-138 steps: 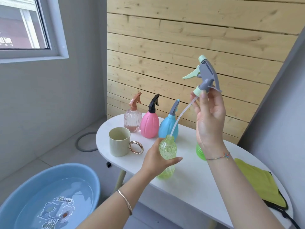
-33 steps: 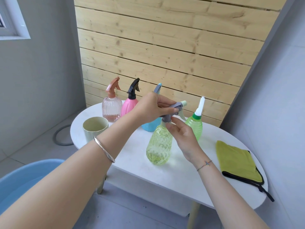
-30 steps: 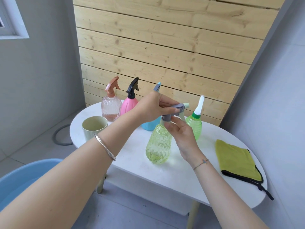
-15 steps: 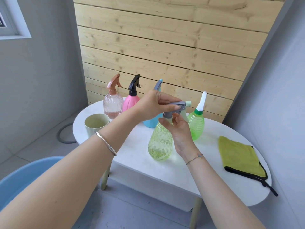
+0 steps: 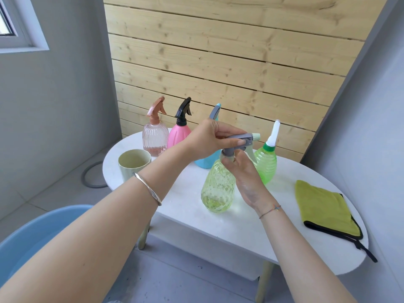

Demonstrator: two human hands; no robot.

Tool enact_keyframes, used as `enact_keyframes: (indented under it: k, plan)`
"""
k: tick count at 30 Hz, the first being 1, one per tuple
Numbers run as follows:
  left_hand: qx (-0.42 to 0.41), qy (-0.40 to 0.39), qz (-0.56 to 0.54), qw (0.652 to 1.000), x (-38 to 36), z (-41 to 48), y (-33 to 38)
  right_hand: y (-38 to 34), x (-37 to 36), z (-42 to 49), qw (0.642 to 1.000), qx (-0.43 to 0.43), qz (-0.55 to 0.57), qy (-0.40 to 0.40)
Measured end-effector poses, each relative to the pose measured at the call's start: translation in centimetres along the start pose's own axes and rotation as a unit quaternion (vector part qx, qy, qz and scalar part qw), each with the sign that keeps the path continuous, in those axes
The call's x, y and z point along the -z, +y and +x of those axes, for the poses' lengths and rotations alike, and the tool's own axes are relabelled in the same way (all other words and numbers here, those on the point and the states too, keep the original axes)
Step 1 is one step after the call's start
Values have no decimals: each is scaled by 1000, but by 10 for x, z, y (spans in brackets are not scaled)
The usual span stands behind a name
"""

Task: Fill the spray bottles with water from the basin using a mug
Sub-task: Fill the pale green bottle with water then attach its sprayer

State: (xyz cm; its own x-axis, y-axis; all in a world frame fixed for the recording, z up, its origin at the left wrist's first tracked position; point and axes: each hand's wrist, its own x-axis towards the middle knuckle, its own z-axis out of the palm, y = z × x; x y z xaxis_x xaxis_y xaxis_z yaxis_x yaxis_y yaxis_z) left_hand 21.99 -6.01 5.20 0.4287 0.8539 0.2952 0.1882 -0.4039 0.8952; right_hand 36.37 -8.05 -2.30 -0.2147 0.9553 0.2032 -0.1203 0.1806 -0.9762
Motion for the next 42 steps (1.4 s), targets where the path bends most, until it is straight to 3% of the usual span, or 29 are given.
enact_keyframes:
  k: [3,9,13,15,19,24,28,30,32,35,38,42]
  plan:
    - [0,-1,1,1000,1,0,0,-6,7,0,998,-33,43,-38]
    - [1,-6,0,1000,1,0,0,-1,-9,0,994,-16,46,97]
    - [3,-8,-3,1000,2,0,-1,-5,2,-3,998,-34,43,-20]
    - [2,-4,2,1000,2,0,-1,-5,1,-4,998,-30,50,-3]
    - [0,13,38,999,0,-1,1,-1,-14,-3,993,-6,36,114]
    - [6,24,84,996,6,-11,1,-5,-4,-4,999,-16,41,11]
    - [82,93,-27,992,12,-35,-17,-5,-7,-5,996,-13,69,54]
    - [126,76,-28,989,12,-49,-34,-4,-11,-4,993,-10,79,84]
    - [167,9,1,986,8,-63,-50,-5,-12,-3,994,-2,73,85]
    - [197,-68,42,977,-5,-71,-69,-8,-9,-4,999,-8,41,20]
    - [164,-48,62,983,-21,-69,-80,-10,-5,-4,997,-34,64,-1]
    - [150,11,39,988,-30,-66,-88,-6,-14,-2,995,-17,44,83]
